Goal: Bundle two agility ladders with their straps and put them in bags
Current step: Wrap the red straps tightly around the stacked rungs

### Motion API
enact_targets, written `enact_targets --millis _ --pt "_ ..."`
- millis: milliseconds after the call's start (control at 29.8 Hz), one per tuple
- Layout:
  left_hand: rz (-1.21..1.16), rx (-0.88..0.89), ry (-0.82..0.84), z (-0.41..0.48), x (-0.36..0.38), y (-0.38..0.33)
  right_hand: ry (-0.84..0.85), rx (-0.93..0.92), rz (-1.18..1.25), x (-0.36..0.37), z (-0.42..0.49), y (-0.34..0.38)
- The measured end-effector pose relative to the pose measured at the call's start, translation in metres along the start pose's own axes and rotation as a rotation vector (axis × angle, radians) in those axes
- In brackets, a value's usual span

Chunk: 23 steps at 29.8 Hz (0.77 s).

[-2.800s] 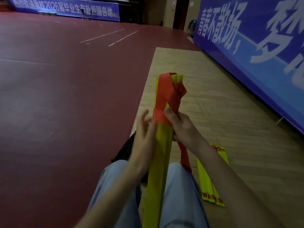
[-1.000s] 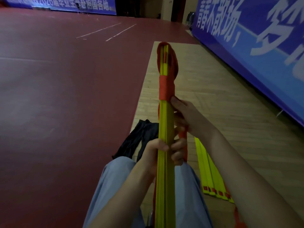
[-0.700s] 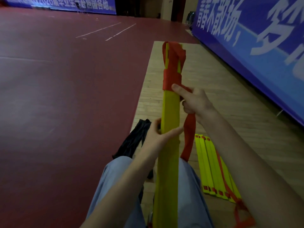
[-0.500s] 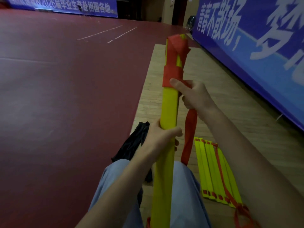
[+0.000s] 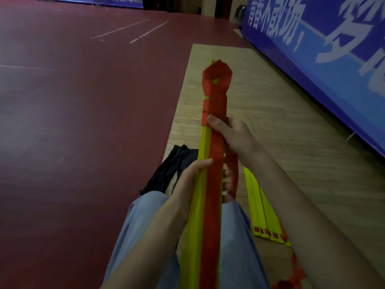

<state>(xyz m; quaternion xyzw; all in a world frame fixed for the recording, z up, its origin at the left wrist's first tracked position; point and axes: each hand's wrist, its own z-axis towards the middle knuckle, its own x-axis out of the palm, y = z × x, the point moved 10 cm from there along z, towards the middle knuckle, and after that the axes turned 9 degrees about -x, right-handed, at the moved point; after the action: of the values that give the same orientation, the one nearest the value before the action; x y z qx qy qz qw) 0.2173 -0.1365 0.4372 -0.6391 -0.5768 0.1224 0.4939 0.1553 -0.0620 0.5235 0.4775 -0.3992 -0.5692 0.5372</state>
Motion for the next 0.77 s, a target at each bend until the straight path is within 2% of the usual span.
enact_targets --millis 168,235,403,571,638,773 --pt "0.179 0.061 -0.049 -0.007 0.0 0.002 -0.032 -0.013 -0.082 0.001 -0.009 -0.007" --pt "0.117 0.034 -0.033 -0.006 -0.003 0.008 0.01 -0.034 -0.025 0.007 -0.013 -0.006" --pt "-0.117 0.002 0.242 -0.008 0.017 0.021 0.024 -0.008 0.295 0.004 -0.029 -0.031" --pt "-0.194 -0.046 0.625 -0.016 0.057 0.019 0.214 0.115 0.432 0.027 -0.038 -0.046" --pt "-0.176 -0.018 0.563 -0.012 0.053 0.017 0.159 0.116 0.452 0.024 -0.036 -0.04" --pt "0.019 0.108 0.114 0.0 0.011 0.006 -0.008 0.151 0.33 0.006 -0.027 -0.047"
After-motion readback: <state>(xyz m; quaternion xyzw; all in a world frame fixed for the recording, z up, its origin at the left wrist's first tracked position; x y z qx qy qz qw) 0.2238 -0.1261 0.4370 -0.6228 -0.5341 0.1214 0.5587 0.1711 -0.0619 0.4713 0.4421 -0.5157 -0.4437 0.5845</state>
